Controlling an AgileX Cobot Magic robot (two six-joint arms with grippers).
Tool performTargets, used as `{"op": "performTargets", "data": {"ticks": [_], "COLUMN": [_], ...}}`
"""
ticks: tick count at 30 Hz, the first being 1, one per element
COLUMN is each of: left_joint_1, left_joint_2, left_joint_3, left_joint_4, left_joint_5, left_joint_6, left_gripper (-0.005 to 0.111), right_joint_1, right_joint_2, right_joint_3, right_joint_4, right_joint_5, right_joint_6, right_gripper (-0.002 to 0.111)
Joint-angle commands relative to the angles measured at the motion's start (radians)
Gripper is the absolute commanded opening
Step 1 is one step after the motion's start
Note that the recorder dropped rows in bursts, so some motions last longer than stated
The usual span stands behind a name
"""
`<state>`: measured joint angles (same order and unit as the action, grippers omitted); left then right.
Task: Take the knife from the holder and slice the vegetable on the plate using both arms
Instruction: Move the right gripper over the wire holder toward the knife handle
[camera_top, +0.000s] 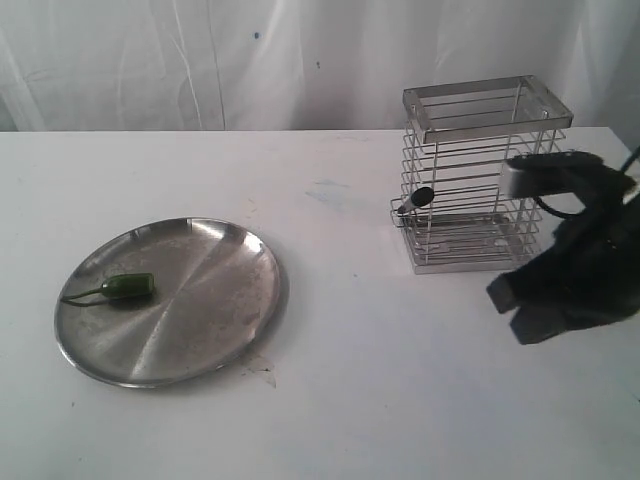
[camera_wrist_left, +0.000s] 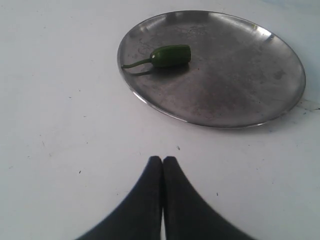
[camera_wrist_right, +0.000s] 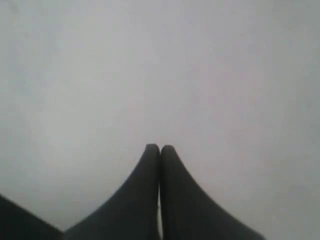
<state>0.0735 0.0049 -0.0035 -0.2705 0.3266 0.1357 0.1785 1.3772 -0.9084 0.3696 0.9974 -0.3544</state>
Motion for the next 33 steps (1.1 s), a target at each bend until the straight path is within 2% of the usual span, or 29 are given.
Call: {"op": "performTargets", "data": {"ticks": [1, 4, 14, 18, 25, 27, 33], "left_joint_1": [-0.005, -0.005, -0.005, -0.005, -0.005, -0.005, -0.005], "left_joint_2": [-0.005, -0.005, -0.005, -0.005, -0.005, -0.005, -0.005], "left_joint_3": [0.003, 0.003, 0.003, 0.003, 0.003, 0.003, 0.003], "left_joint_4": [-0.008, -0.008, -0.008, -0.008, -0.008, -0.008, -0.008], "left_joint_5": [0.003, 0.003, 0.003, 0.003, 0.003, 0.003, 0.003], "left_joint_6": [-0.001, -0.001, -0.001, -0.001, -0.001, -0.001, -0.001], "left_gripper": [0.0, 0.0, 0.0, 0.0, 0.0, 0.0, 0.0], "right_joint_1": [-0.01, -0.01, -0.01, -0.01, -0.01, -0.01, -0.012], "right_joint_2": [0.098, 0.136, 0.15, 0.16, 0.245, 0.263, 0.272], "right_joint_3": [-0.093, -0.169, -0.308, -0.308, -0.308, -0.308, -0.311], "right_joint_4": [0.236, 0.328, 0.467, 0.458, 0.452, 0.441, 0.396], "right_joint_5": [0.129, 0.224, 0.213, 0.174, 0.197, 0.195, 0.114], "right_joint_6": [-0.155, -0.185, -0.101, -0.033, 0.037, 0.068, 0.08], "right_gripper": [0.0, 0.0, 0.002, 0.014, 0.05, 0.053, 0.054]}}
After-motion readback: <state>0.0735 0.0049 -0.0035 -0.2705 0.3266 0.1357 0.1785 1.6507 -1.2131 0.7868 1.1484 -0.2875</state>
